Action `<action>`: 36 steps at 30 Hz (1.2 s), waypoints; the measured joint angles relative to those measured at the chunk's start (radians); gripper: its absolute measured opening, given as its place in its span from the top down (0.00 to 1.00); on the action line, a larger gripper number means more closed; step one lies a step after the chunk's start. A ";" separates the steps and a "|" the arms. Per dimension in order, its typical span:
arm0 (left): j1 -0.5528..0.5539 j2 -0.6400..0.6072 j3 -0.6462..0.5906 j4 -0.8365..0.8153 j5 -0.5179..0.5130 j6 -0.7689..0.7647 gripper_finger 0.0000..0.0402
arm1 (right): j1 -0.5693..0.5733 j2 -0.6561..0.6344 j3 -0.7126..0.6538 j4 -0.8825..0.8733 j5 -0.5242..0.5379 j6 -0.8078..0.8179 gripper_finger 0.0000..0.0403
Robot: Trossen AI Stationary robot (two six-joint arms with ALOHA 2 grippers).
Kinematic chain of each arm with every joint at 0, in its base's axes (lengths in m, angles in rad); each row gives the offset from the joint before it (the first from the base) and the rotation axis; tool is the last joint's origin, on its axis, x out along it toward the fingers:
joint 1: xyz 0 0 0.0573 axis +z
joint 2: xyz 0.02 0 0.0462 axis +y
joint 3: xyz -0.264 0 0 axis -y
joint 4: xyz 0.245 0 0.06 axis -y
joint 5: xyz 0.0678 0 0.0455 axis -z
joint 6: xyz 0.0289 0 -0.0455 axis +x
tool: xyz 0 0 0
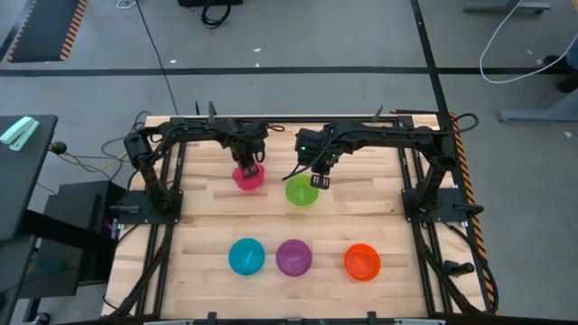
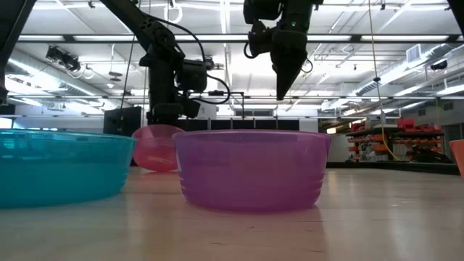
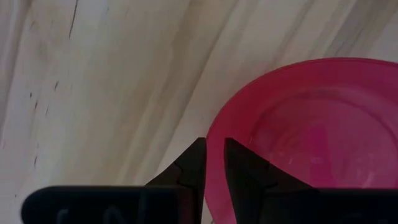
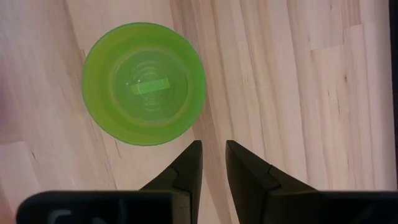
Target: Nest bowls inside each other
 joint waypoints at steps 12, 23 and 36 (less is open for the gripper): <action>0.000 0.000 0.076 -0.069 0.000 0.000 0.85 | -0.002 0.000 0.000 0.016 0.000 -0.012 0.81; 0.000 0.001 0.079 -0.075 0.001 0.000 0.85 | -0.002 0.000 0.000 0.013 0.000 -0.012 0.81; 0.004 0.017 0.078 -0.054 0.004 0.011 0.83 | -0.002 0.000 0.000 0.012 0.000 -0.012 0.81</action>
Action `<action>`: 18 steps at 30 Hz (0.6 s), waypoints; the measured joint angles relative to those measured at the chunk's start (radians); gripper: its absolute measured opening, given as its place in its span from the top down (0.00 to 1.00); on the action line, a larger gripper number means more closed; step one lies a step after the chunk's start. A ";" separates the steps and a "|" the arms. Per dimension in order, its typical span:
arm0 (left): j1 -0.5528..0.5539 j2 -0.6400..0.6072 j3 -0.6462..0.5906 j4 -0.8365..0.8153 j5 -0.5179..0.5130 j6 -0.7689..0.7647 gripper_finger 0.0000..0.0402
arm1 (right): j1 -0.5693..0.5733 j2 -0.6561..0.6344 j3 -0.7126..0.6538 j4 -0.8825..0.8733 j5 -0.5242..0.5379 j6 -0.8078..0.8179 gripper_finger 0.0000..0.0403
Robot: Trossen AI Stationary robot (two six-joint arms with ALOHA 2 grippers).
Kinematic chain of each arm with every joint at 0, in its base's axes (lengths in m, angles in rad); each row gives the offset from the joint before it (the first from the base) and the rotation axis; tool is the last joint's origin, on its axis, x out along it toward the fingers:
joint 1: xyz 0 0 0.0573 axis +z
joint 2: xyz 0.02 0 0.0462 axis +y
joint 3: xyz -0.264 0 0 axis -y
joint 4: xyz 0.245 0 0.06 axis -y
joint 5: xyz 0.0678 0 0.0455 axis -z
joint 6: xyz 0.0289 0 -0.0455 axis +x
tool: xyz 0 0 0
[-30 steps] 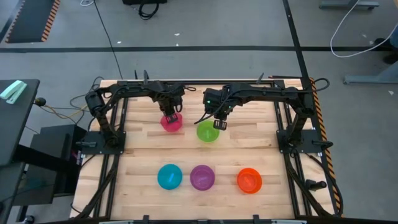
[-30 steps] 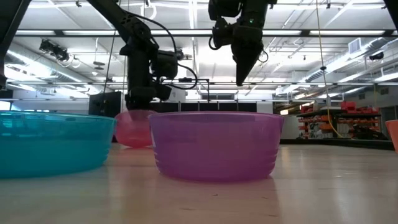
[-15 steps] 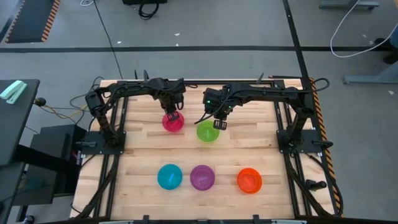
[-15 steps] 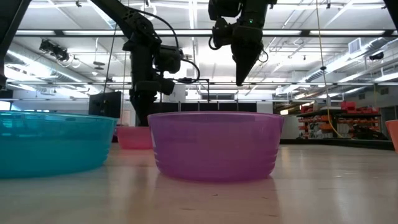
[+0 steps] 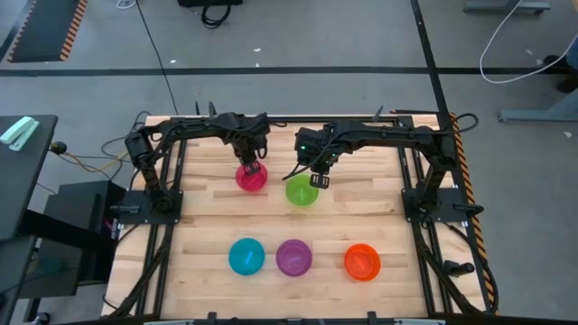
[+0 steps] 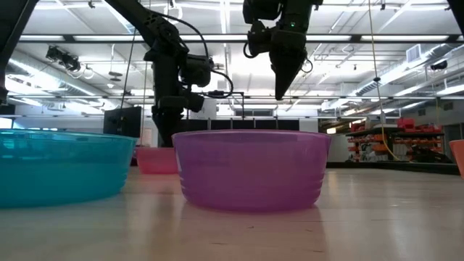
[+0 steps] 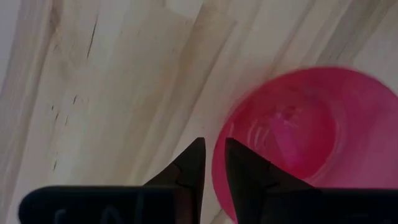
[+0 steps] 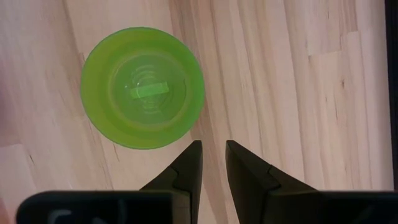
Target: Nest bowls inside each other
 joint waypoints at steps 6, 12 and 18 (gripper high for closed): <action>0.015 0.047 0.000 -0.005 0.005 0.015 0.83 | 0.000 0.000 0.000 -0.003 0.000 0.000 0.81; 0.042 0.059 -0.001 0.015 0.004 0.021 0.83 | 0.000 0.000 0.000 -0.004 0.000 -0.005 0.81; 0.053 0.055 -0.001 0.018 0.004 0.051 0.88 | 0.000 0.000 0.000 0.005 0.000 -0.016 0.81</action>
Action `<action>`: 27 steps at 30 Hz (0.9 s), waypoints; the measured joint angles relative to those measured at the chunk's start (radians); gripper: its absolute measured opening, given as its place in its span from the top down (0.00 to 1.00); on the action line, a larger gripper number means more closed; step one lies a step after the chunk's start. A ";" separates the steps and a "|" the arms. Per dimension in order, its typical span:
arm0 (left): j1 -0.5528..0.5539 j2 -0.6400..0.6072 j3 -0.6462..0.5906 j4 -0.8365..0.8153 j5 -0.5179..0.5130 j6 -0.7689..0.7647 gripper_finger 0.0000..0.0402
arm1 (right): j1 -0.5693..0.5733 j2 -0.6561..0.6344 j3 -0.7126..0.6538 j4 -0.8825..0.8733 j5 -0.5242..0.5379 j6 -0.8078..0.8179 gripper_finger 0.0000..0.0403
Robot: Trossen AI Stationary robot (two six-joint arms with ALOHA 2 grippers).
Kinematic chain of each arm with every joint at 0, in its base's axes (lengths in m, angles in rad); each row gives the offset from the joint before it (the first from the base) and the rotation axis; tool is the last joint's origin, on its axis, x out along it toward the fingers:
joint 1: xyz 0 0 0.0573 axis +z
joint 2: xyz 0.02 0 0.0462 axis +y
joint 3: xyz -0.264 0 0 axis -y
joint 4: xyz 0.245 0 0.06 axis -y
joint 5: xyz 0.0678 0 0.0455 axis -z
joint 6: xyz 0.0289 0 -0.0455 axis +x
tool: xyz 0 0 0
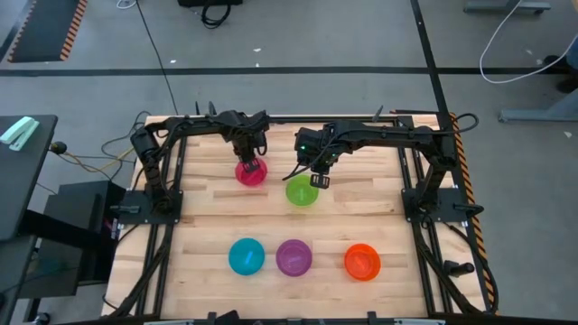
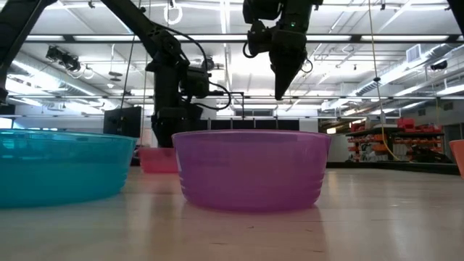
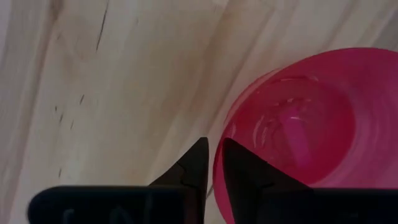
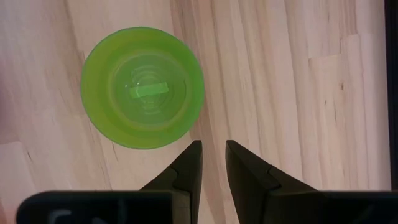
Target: Nest bowls inside each other
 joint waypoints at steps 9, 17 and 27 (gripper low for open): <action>0.002 -0.002 0.001 0.015 0.007 0.001 0.97 | 0.000 0.000 0.000 -0.001 0.000 -0.002 0.81; 0.000 -0.002 0.002 0.004 0.003 0.013 0.98 | -0.001 0.000 -0.069 0.000 0.000 -0.002 0.81; -0.049 0.001 0.124 -0.144 -0.006 0.016 0.98 | -0.039 -0.030 -0.305 0.043 0.000 0.028 0.81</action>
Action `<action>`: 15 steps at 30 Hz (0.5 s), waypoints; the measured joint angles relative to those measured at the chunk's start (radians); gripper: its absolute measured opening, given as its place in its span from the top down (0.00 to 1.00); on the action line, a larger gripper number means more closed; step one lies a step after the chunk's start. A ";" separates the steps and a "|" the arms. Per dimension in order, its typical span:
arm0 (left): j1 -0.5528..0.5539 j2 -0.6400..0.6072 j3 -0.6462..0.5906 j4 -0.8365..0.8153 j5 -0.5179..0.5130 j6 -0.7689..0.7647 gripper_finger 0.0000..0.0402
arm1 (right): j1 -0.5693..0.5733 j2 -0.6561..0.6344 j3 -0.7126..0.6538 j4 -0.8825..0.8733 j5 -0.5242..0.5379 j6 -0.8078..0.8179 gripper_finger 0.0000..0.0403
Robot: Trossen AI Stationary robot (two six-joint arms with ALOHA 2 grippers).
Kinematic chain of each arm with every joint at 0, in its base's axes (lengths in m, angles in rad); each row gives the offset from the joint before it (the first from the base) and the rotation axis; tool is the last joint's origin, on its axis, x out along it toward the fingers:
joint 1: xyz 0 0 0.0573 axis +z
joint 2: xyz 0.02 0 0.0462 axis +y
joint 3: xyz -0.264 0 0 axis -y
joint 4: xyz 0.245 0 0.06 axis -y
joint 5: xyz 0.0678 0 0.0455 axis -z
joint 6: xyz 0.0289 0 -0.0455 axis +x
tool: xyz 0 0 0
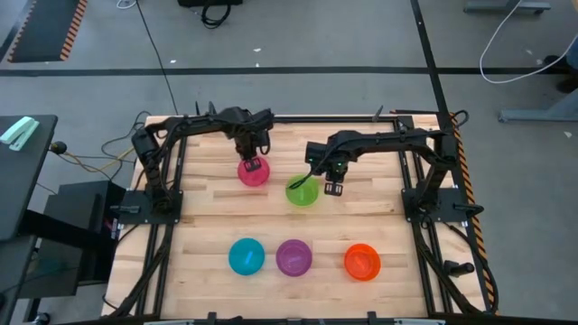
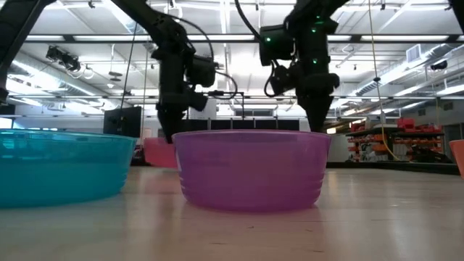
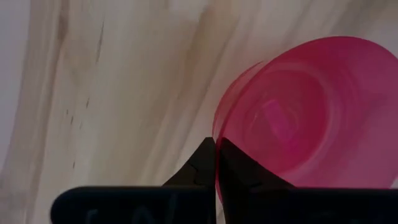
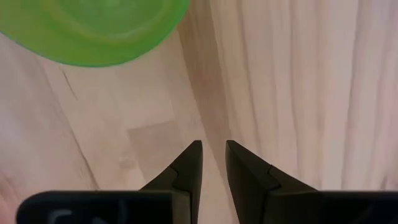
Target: Nest bowls inside each other
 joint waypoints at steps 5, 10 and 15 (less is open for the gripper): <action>-0.068 0.000 0.063 -0.034 0.003 0.000 0.98 | -0.001 -0.115 -0.136 0.123 -0.001 0.024 0.81; -0.140 0.000 0.122 -0.092 -0.005 0.000 0.98 | 0.002 -0.274 -0.293 0.231 -0.001 0.078 0.81; -0.192 0.000 0.196 -0.114 -0.062 -0.016 0.98 | 0.002 -0.418 -0.436 0.282 -0.001 0.152 0.81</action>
